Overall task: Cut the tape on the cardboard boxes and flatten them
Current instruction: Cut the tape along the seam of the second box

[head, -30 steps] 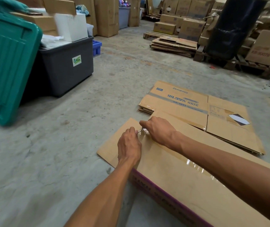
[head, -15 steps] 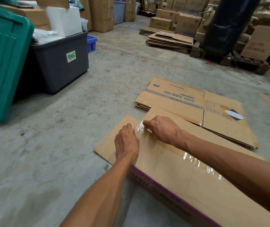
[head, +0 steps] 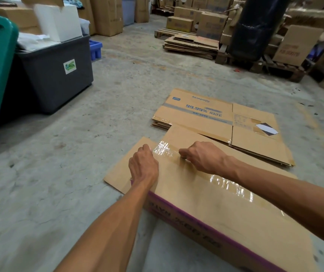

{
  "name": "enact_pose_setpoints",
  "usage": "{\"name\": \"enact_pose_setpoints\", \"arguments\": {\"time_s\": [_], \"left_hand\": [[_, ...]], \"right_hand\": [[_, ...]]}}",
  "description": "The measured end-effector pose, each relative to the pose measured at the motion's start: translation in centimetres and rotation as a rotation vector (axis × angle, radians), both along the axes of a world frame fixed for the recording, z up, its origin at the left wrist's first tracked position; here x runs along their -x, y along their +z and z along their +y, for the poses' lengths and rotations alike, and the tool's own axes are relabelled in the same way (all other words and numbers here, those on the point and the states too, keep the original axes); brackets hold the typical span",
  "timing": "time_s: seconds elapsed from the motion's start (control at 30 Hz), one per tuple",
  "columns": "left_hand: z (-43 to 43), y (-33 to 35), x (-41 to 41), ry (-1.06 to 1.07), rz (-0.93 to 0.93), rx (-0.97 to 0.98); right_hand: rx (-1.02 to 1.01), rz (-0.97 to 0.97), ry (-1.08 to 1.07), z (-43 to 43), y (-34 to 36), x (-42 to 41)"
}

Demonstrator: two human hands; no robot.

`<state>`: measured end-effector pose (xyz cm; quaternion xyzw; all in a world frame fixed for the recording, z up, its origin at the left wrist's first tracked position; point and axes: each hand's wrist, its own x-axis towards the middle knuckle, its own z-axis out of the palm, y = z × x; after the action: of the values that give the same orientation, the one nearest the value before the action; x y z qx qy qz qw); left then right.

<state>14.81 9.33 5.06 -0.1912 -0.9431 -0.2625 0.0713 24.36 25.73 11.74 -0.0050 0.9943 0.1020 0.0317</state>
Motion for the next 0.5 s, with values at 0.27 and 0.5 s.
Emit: {"name": "enact_pose_setpoints", "arguments": {"time_s": [0.27, 0.5], "left_hand": [[-0.1, -0.1, 1.2, -0.004, -0.019, 0.063], [-0.3, 0.1, 1.8, 0.066, 0.07, 0.23]], "right_hand": [[0.045, -0.043, -0.04, 1.9, 0.3, -5.3], [0.064, -0.052, -0.09, 1.8, -0.4, -7.5]]}}
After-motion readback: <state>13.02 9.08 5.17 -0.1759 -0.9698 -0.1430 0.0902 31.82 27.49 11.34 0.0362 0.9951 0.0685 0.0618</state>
